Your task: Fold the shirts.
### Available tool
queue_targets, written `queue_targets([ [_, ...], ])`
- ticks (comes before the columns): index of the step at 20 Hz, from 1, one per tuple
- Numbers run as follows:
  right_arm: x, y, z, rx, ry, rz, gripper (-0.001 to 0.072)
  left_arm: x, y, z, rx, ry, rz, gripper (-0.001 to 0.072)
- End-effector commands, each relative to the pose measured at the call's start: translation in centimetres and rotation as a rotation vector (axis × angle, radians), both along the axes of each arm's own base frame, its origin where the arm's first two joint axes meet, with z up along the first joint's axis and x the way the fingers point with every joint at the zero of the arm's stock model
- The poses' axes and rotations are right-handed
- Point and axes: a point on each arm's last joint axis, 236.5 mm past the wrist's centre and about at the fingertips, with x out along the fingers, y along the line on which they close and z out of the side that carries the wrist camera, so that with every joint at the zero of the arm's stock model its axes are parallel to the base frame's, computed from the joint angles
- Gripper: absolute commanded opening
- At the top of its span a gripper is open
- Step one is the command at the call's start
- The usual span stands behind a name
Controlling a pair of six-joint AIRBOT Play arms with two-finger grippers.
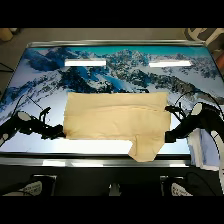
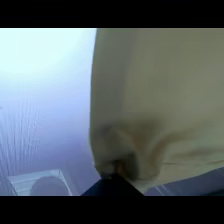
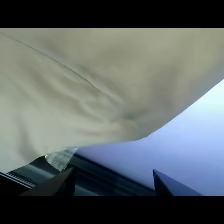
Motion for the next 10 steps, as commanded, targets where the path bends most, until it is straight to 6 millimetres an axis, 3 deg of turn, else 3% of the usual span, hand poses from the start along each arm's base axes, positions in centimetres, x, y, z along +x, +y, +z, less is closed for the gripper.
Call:
queue_targets([
  [1,-1.7,2.6,-1.5,0.093,0.041,-0.063,0.0557,0.0,-0.4,0.2,-0.004,-0.004,-0.013,0.0025],
  [5,-2.7,4.3,-3.6,0.146,0.041,-0.133,0.0557,-0.2,-0.5,0.3,-0.007,0.001,-0.017,0.0025],
  [7,-2.4,4.4,-4.1,0.146,0.019,-0.151,0.0465,-0.1,-0.5,0.4,-0.007,-0.003,-0.017,0.0025],
  [8,-1.7,4.2,-4.4,0.138,-0.011,-0.159,0.0354,-0.1,-0.5,0.4,-0.007,-0.003,-0.017,0.0025],
  [10,0.0,3.7,-4.1,0.117,-0.081,-0.164,0.0021,0.0,-0.5,0.5,-0.008,-0.021,-0.047,0.0025],
])
